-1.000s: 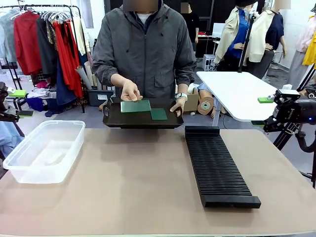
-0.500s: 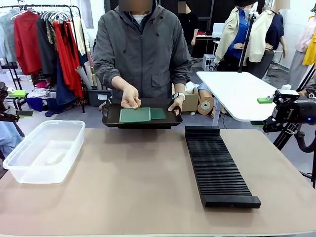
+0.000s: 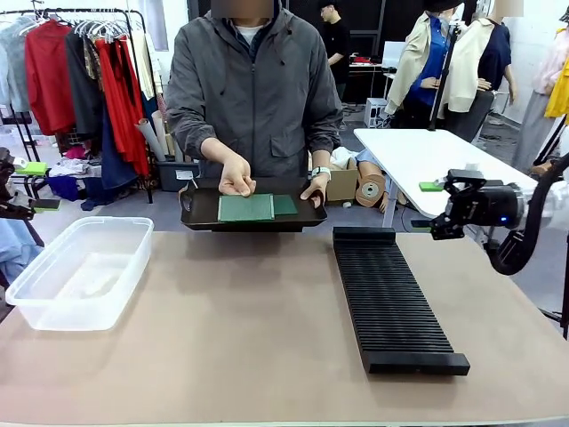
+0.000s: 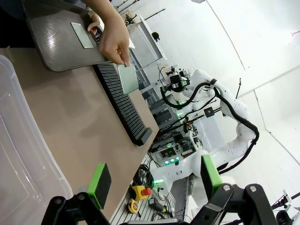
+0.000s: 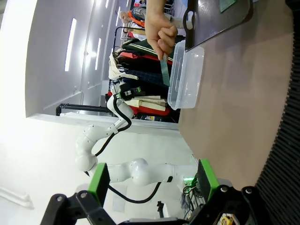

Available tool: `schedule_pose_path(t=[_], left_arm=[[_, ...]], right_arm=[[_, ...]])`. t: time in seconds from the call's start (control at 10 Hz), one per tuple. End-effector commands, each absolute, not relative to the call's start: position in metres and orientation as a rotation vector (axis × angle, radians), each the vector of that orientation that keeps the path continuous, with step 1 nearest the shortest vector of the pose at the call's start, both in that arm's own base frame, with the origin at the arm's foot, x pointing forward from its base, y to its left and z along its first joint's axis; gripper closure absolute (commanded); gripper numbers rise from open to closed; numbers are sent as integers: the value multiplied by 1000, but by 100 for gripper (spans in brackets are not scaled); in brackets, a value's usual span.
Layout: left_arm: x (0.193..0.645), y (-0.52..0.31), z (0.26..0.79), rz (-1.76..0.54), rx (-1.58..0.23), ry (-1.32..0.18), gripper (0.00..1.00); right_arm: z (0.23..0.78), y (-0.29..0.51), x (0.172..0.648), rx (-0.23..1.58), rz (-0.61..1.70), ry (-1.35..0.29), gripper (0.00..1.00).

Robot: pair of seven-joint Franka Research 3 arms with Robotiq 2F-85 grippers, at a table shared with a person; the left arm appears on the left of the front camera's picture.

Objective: Sort PCBs into racks and boxes based on the side picked up.
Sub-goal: Pick up the Blank PCB handed by the Human.

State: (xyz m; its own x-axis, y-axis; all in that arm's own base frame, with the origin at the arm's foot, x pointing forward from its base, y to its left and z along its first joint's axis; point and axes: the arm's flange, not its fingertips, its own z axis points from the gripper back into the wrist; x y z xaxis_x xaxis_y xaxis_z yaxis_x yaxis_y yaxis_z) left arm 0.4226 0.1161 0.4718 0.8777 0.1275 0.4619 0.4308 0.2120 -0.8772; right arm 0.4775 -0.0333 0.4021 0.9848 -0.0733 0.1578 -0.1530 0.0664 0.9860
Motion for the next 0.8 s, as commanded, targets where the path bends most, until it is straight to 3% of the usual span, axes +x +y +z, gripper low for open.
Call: schedule_pose_path(t=[0.0, 0.7], left_arm=[[422, 117, 473, -226, -1357, -495, 0], [422, 117, 473, -226, -1357, -495, 0]], right_arm=[[394, -27, 497, 1513, 142, -233, 0], [371, 39, 542, 1503, 246, -207, 0]])
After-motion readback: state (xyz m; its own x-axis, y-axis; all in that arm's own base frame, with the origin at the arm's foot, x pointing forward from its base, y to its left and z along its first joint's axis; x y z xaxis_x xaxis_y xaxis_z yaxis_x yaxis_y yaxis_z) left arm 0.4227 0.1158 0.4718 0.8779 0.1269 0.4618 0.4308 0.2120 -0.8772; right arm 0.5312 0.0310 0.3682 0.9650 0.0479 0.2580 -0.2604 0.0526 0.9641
